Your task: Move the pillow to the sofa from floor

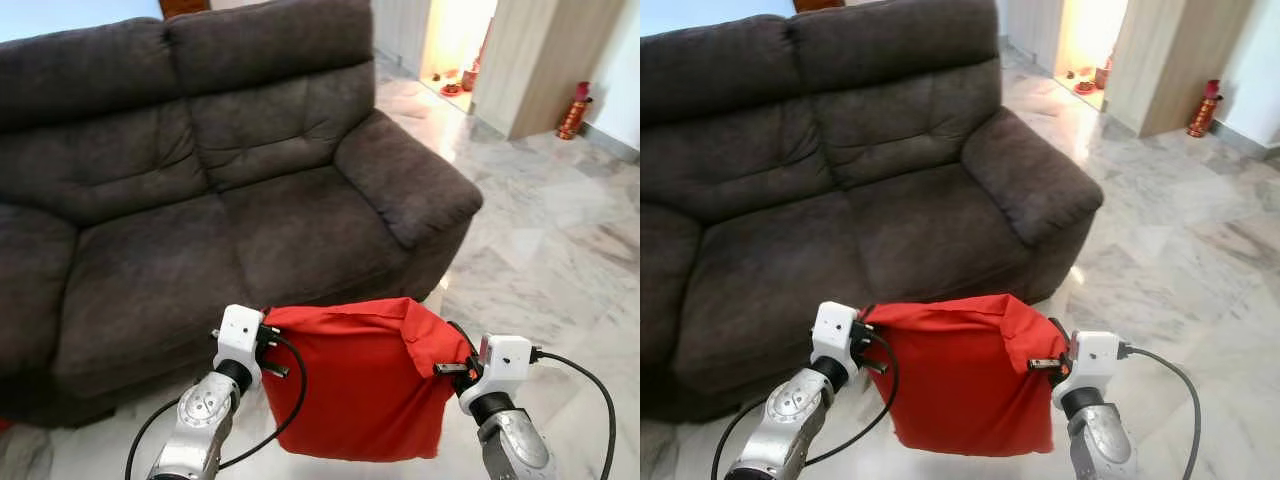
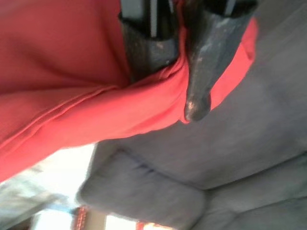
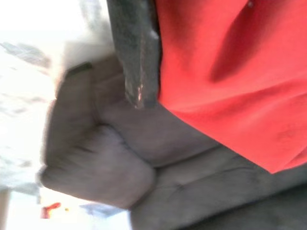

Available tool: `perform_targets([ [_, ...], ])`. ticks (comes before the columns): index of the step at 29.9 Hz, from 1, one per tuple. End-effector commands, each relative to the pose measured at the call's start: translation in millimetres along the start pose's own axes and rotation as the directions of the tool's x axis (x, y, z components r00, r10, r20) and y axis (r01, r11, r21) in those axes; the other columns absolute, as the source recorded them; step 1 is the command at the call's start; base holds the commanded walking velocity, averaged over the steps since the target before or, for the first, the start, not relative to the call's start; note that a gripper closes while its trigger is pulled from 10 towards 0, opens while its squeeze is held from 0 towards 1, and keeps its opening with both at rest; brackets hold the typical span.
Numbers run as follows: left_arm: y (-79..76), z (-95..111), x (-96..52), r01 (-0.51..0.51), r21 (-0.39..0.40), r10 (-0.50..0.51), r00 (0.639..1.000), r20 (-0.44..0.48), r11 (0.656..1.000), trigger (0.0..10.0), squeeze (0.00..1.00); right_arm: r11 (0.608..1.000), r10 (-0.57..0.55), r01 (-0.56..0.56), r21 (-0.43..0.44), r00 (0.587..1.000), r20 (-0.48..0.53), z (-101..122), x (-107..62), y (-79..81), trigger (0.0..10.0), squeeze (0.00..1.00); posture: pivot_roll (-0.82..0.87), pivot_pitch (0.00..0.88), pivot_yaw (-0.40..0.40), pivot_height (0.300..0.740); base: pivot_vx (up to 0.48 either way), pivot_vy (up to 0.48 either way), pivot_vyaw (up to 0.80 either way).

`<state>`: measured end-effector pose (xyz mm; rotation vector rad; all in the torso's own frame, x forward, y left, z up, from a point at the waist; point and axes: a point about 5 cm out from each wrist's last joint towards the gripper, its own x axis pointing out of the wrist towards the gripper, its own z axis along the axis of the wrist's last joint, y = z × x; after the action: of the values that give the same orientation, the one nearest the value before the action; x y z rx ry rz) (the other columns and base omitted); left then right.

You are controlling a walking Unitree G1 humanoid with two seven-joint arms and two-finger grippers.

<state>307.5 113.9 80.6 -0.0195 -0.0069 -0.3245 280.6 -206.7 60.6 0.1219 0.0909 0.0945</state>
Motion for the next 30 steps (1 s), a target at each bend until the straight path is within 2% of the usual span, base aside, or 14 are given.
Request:
perform_targets([
  [1, 18.0, 14.1, -0.6, -0.057, 0.012, 0.056, 0.996, 0.063, 0.998, 10.0, 0.0, 1.0, -0.025, 0.024, 0.006, 0.997, 0.07, 14.1, 4.2, -2.0, 10.0, 0.0, -0.01, 0.086, 0.053, 0.74, 0.39, 0.0, 0.0],
  [9, 17.8, 15.1, -0.1, -0.063, 0.011, 0.063, 0.996, 0.065, 0.998, 10.0, 0.0, 1.0, -0.01, 0.011, -0.017, 0.997, 0.081, 15.9, 5.4, -0.1, 10.0, 0.0, -0.01, 0.093, 0.047, 0.74, 0.4, 0.0, 0.0],
  [26, 17.0, 15.6, 0.1, -0.073, 0.015, 0.072, 0.995, 0.065, 0.997, 10.0, 0.0, 1.0, -0.003, 0.005, -0.027, 0.996, 0.085, 18.6, 7.6, -1.6, 10.0, 0.0, 0.0, 0.104, 0.045, 0.74, 0.426, 0.0, 0.8],
  [30, 13.6, 13.3, 1.2, -0.054, 0.02, 0.053, 0.997, 0.049, 0.998, 10.0, 0.0, 1.0, -0.015, 0.015, 0.004, 0.995, 0.094, 19.7, 8.7, -3.1, 10.0, 0.0, 0.0, 0.104, 0.045, 0.74, 0.172, 0.0, 0.0],
])
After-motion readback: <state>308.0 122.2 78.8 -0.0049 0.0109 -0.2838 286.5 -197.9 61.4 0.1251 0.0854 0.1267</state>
